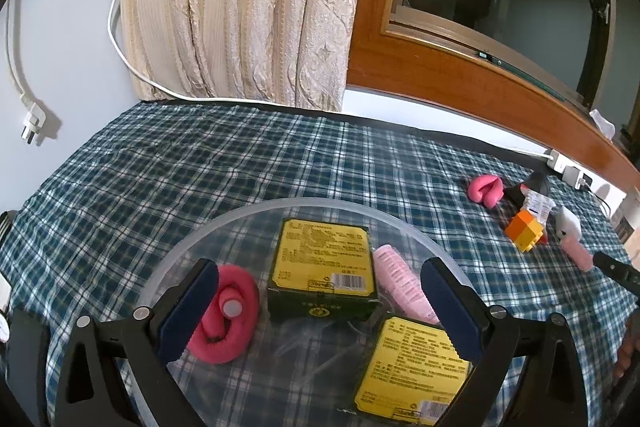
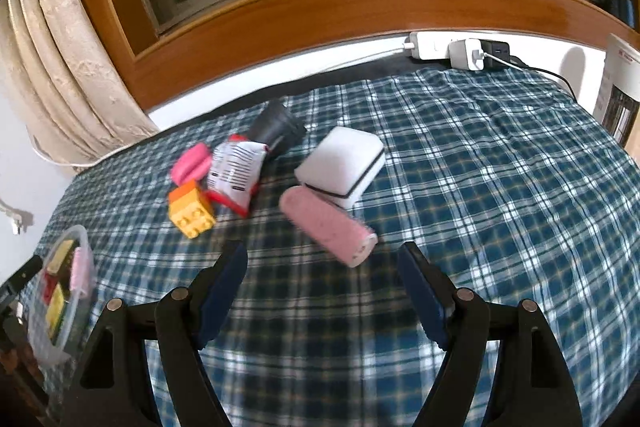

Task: Organize objects
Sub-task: 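Move the right tool to the second pink roller and grasp it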

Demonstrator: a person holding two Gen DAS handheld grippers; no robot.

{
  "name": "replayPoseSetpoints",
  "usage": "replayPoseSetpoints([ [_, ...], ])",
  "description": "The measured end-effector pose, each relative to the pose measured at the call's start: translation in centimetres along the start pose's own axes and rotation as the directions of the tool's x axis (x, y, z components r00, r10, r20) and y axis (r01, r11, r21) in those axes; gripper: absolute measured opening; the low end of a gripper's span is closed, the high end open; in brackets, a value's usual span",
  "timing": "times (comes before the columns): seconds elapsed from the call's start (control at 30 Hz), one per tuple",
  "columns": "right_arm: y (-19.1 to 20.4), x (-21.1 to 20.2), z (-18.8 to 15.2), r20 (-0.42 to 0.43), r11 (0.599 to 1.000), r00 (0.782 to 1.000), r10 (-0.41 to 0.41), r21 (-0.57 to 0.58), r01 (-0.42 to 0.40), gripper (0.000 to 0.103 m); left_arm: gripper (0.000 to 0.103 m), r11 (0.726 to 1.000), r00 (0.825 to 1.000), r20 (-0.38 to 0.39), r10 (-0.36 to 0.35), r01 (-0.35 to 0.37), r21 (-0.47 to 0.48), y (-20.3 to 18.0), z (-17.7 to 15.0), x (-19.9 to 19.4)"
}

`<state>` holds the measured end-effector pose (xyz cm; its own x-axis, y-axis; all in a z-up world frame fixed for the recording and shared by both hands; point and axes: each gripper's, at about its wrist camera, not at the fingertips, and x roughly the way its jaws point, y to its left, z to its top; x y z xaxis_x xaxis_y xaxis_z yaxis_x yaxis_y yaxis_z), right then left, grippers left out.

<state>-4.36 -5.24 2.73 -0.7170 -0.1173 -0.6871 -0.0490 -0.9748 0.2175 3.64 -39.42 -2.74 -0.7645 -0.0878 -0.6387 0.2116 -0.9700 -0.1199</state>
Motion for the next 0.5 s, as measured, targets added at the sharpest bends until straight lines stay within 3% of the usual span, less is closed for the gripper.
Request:
replayPoseSetpoints([
  [0.27, -0.6, 2.2, 0.9, -0.042, 0.999, 0.999, 0.005, -0.051, -0.007, 0.079, 0.102, 0.999, 1.000, -0.001, -0.020, 0.020, 0.039, -2.2, 0.0, -0.6],
  [0.5, 0.4, 3.8, 1.8, -0.095, 0.984, 0.995, 0.036, -0.171, -0.052, 0.074, 0.102, 0.995, 0.998, -0.017, -0.064, 0.065, 0.080, -4.7, 0.2, -0.8],
])
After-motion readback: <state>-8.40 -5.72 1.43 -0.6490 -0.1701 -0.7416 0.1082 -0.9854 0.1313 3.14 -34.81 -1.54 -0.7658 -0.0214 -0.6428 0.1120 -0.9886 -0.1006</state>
